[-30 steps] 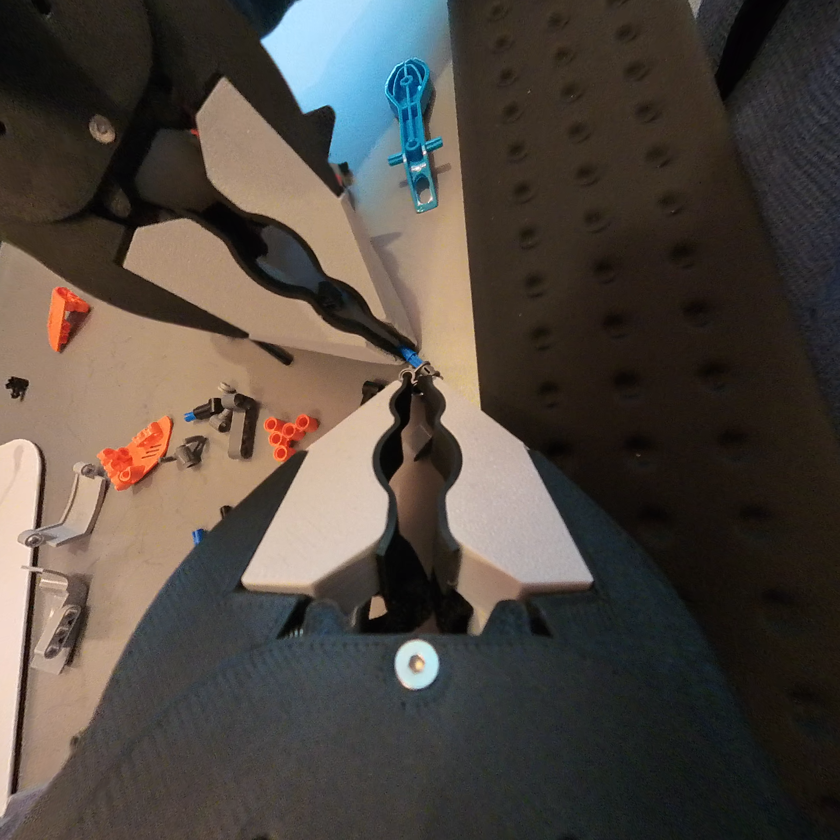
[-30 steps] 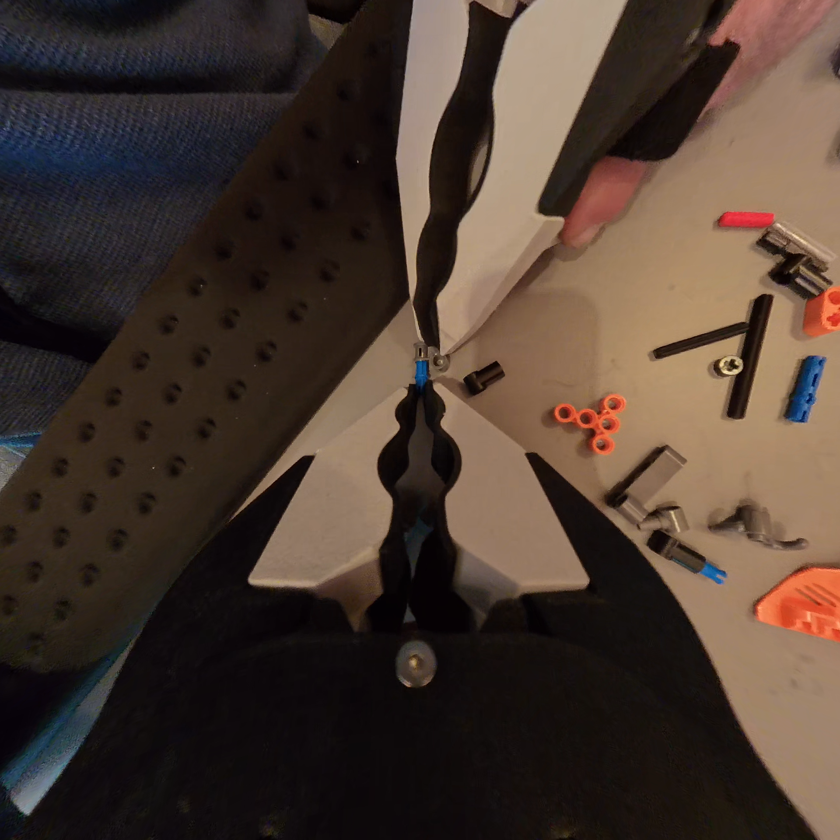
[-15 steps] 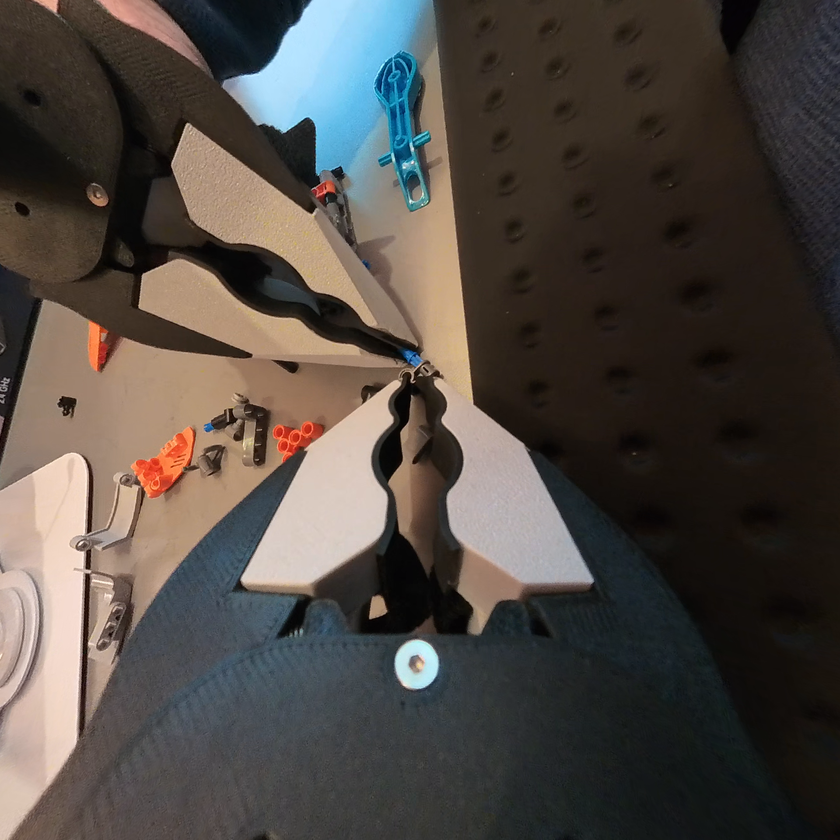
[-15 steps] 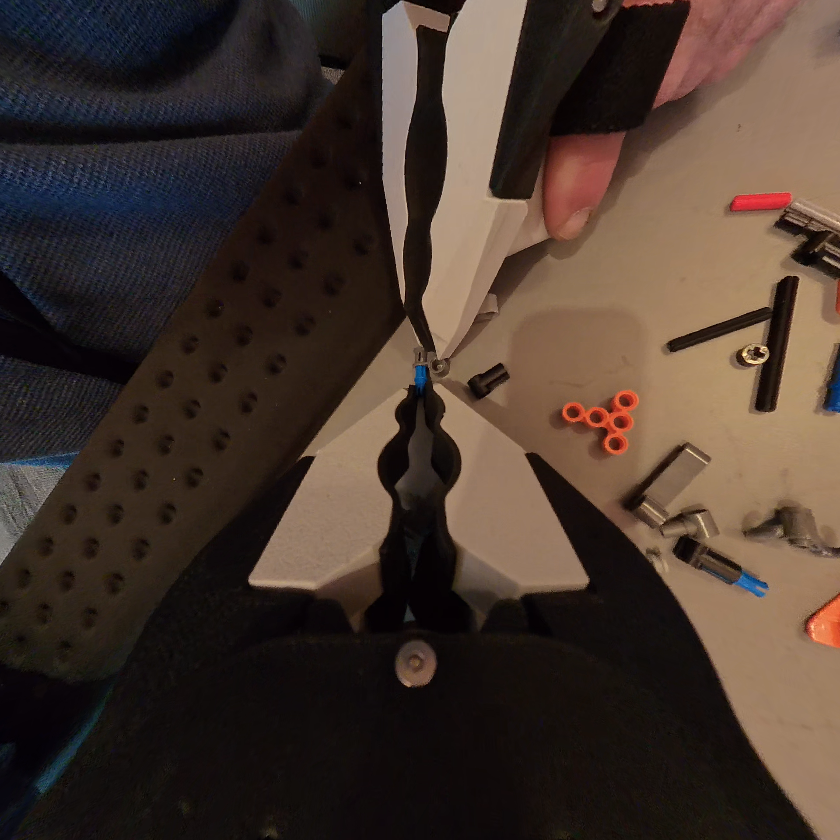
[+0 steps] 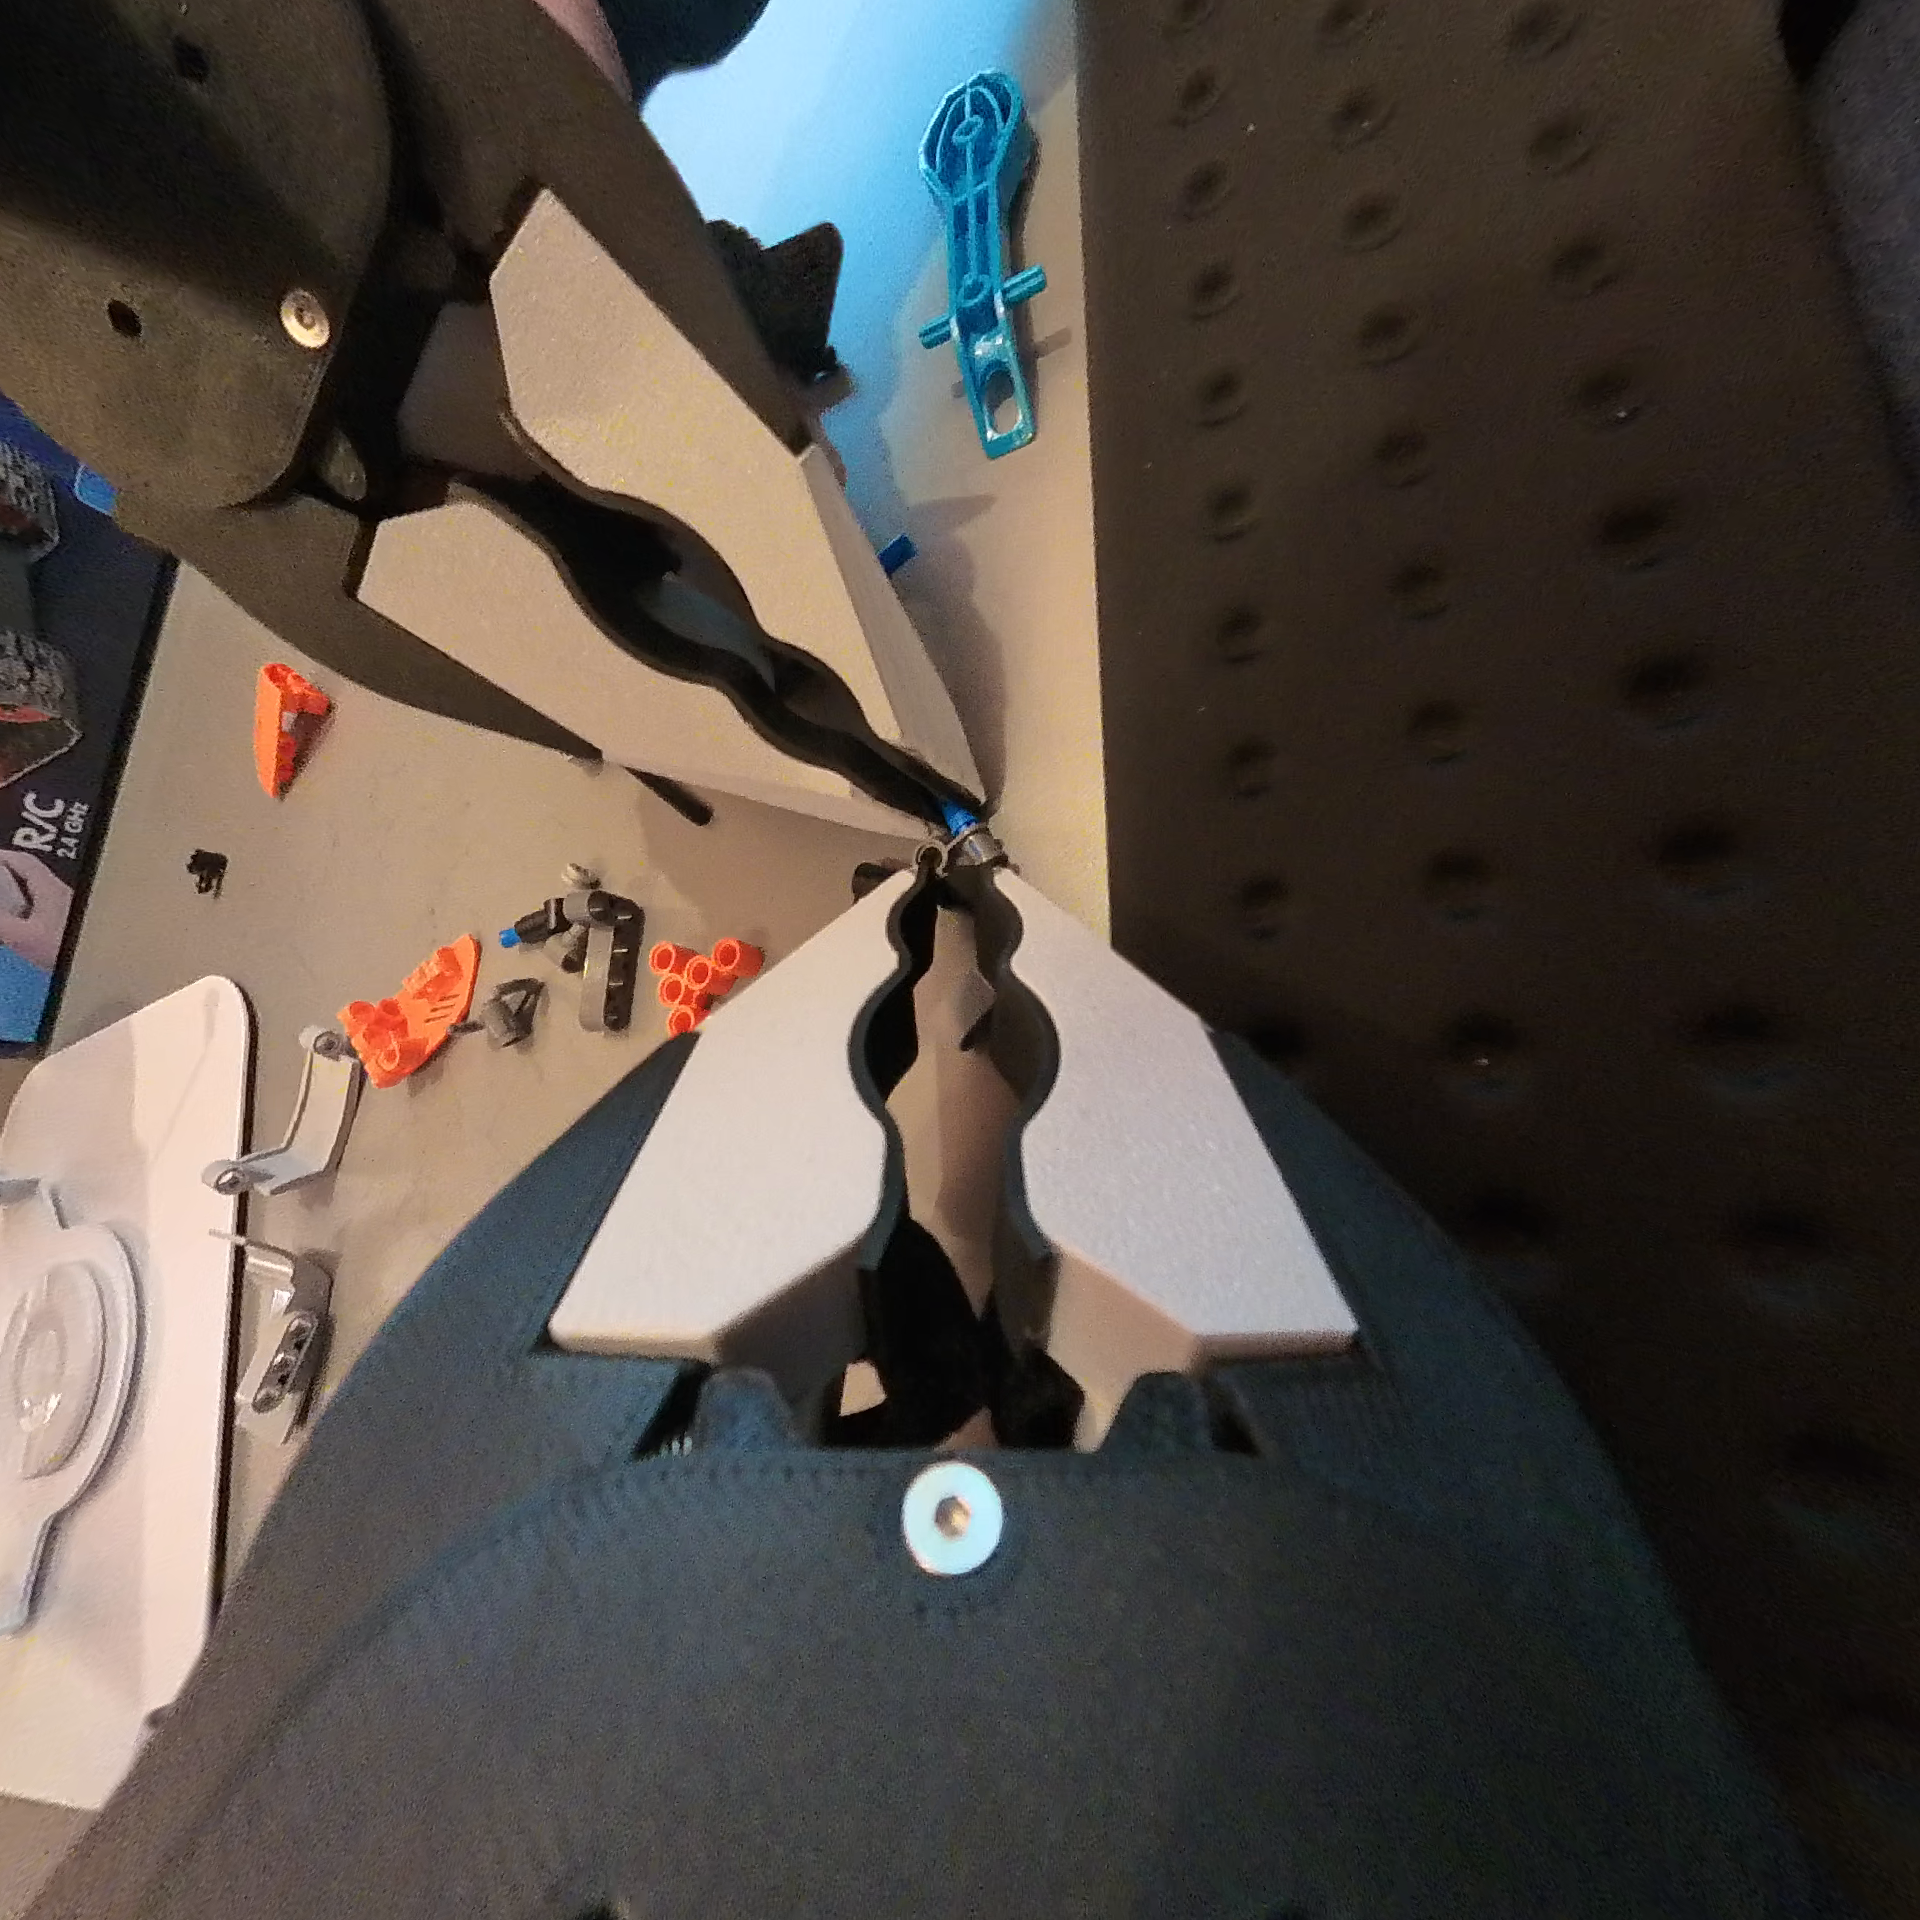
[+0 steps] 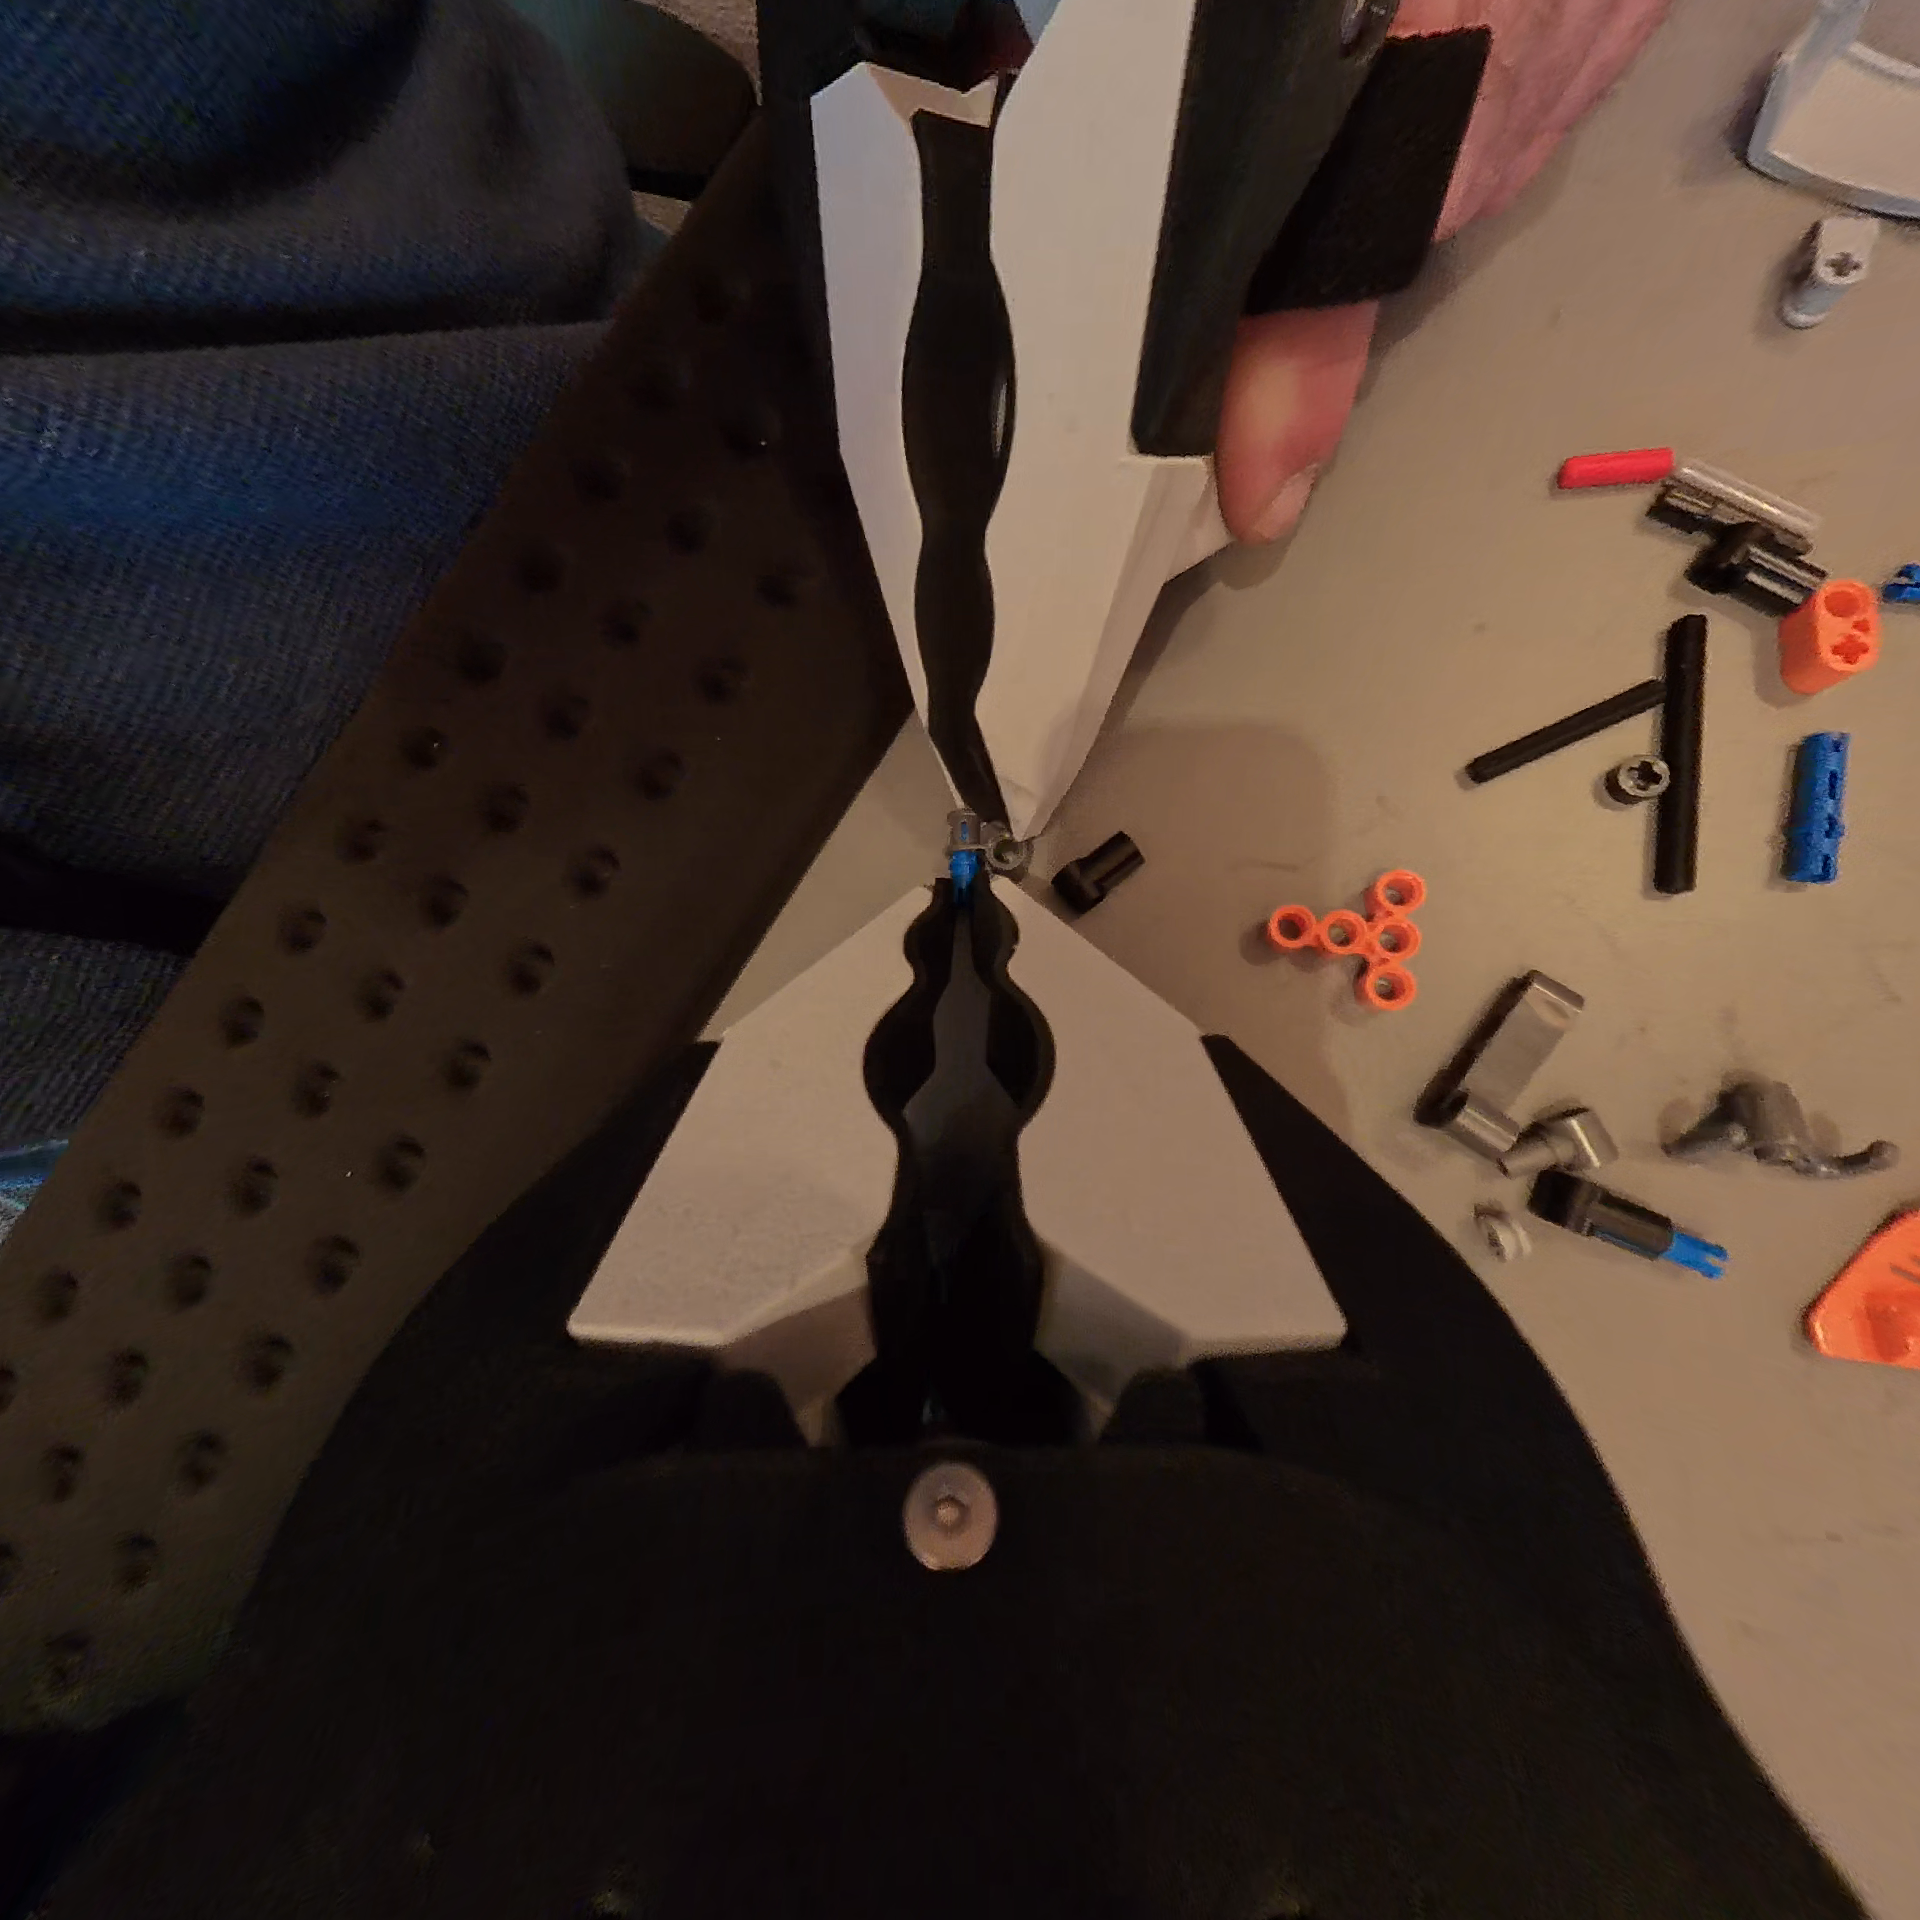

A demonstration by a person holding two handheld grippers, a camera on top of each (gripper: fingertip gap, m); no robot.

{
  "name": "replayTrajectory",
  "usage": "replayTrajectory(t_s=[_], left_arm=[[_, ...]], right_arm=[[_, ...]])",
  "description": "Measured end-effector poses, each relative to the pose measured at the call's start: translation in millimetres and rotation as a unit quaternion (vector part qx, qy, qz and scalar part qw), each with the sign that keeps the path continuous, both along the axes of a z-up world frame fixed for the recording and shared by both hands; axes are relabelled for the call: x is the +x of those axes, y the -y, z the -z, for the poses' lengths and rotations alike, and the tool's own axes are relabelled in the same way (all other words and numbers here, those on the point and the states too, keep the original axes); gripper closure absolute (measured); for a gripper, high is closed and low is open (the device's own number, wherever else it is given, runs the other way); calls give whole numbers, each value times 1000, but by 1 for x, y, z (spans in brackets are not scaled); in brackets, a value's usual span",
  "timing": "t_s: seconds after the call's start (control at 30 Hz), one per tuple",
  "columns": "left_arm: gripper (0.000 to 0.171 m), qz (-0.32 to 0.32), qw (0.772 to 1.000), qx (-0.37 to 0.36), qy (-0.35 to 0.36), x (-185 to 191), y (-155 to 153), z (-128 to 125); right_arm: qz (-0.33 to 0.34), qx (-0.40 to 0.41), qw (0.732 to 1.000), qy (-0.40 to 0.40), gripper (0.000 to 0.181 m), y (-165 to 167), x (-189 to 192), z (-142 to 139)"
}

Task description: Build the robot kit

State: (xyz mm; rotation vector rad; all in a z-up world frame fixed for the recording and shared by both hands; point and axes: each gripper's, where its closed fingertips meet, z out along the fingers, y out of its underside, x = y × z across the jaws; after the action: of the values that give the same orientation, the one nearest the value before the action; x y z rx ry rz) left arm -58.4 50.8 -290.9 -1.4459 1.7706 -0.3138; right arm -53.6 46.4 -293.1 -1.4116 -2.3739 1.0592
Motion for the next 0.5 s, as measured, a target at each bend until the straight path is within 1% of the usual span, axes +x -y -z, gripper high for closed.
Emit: replayTrajectory(t_s=[0.2,0.5], left_arm=[[166,-13,1000,-1,4,-1,-3,0],[166,-16,1000,3,4,-1,-3,0]], right_arm=[[27,11,1000,-6,181,-3,-2,0],[31,35,999,-9,181,-3,-3,0]])
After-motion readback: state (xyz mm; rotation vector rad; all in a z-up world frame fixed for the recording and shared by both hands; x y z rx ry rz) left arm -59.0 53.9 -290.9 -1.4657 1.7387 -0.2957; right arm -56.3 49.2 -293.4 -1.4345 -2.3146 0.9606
